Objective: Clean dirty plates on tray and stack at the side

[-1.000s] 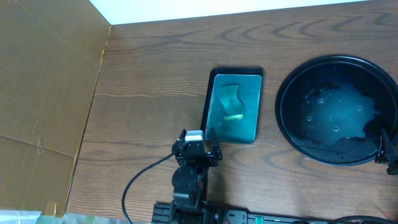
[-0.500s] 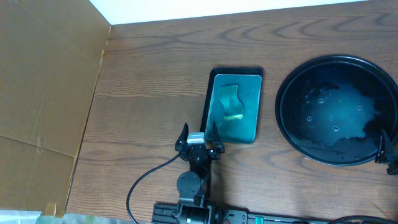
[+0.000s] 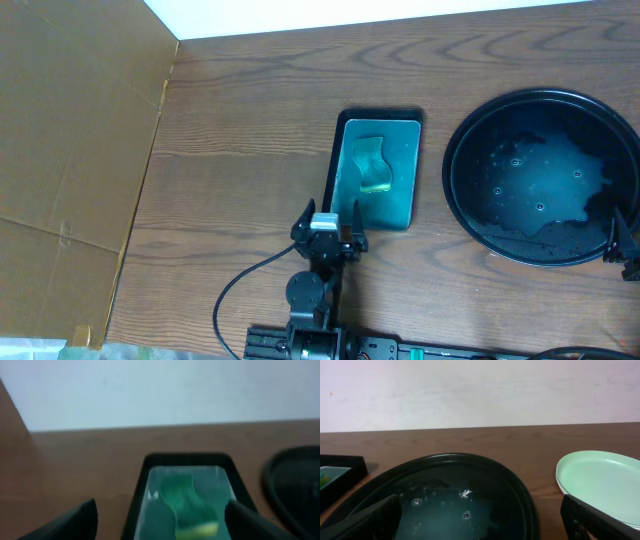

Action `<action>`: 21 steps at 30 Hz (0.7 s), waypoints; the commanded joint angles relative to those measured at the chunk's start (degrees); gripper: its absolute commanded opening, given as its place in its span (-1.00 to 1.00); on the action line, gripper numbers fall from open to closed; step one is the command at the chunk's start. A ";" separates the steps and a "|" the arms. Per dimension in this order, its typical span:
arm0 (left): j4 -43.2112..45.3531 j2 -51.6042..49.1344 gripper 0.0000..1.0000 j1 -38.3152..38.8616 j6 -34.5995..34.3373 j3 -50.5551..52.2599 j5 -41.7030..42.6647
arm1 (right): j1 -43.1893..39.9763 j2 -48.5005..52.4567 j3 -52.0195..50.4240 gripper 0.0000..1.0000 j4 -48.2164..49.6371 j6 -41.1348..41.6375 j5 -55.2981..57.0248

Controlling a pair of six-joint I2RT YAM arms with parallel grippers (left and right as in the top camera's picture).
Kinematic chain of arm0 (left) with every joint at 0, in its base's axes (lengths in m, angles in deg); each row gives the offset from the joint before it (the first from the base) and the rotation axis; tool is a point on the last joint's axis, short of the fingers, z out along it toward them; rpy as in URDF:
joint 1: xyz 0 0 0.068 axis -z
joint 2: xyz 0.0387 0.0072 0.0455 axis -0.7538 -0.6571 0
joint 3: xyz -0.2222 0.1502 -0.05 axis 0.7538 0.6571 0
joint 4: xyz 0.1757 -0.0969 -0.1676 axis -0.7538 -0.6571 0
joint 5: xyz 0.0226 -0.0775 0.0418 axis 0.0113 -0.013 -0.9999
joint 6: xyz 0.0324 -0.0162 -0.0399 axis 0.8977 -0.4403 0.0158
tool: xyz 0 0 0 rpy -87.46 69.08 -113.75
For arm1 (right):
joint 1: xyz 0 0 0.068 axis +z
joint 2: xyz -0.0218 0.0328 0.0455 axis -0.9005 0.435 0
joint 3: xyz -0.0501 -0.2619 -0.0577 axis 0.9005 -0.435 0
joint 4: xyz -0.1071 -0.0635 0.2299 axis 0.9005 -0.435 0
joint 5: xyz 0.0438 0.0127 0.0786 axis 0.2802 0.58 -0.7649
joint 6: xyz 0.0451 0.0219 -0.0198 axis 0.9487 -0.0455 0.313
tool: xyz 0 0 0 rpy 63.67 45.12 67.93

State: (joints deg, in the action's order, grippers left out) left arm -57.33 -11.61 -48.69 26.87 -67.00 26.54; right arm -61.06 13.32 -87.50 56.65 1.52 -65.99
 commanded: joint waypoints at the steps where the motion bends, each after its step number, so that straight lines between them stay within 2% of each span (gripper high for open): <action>1: -2.84 0.61 0.63 -0.33 0.70 0.46 1.66 | 0.26 -0.31 -0.09 0.99 -0.20 -0.79 0.50; 6: -2.86 0.63 0.63 -0.33 -0.09 0.46 0.15 | 0.26 -0.31 -0.09 0.99 -0.17 -0.79 0.50; 9: -3.21 0.63 0.63 -0.33 -5.16 0.46 -4.24 | 0.26 -0.31 -0.09 0.98 -0.17 -0.79 0.50; 12: -3.08 0.63 0.63 -0.33 -7.32 0.46 -7.43 | 0.26 -0.31 -0.09 0.99 -0.20 -0.79 0.50; 21: -3.13 0.61 0.63 -0.33 -6.64 0.46 -7.02 | 0.26 -0.31 -0.09 0.99 -0.17 -0.79 0.50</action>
State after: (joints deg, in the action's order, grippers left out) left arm -57.59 -11.52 -48.78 20.49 -67.11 22.54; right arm -61.06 13.32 -87.50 56.71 1.52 -65.99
